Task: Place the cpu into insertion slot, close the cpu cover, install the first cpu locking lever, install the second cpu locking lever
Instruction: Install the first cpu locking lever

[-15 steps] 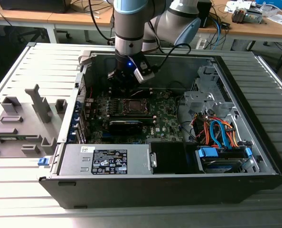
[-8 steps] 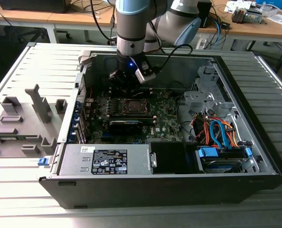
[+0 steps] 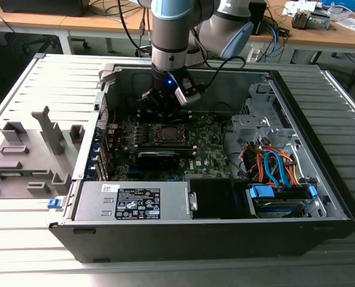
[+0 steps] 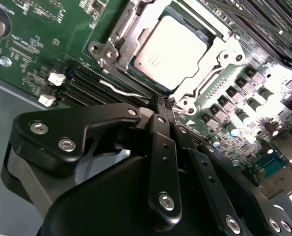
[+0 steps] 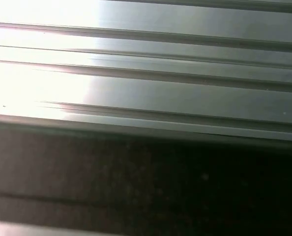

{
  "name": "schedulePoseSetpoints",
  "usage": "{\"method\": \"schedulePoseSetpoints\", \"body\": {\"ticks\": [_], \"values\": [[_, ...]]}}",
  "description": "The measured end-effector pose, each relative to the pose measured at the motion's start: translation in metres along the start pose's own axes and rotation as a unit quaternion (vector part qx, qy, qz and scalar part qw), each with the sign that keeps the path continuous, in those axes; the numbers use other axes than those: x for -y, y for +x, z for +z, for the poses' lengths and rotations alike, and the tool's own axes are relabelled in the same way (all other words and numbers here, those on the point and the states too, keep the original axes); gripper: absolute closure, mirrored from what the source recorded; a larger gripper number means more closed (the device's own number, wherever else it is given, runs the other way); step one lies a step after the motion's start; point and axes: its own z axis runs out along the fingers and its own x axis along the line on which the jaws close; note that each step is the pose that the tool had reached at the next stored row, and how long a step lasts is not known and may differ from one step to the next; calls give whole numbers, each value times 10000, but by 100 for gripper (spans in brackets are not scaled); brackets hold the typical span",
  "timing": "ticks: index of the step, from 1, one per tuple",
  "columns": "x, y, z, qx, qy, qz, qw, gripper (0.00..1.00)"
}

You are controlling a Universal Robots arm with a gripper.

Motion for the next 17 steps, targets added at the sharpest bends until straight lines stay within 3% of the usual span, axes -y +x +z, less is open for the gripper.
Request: {"method": "schedulePoseSetpoints", "body": {"ticks": [17], "values": [[19, -207, 33, 0, 1, -34, 10000, 89]]}}
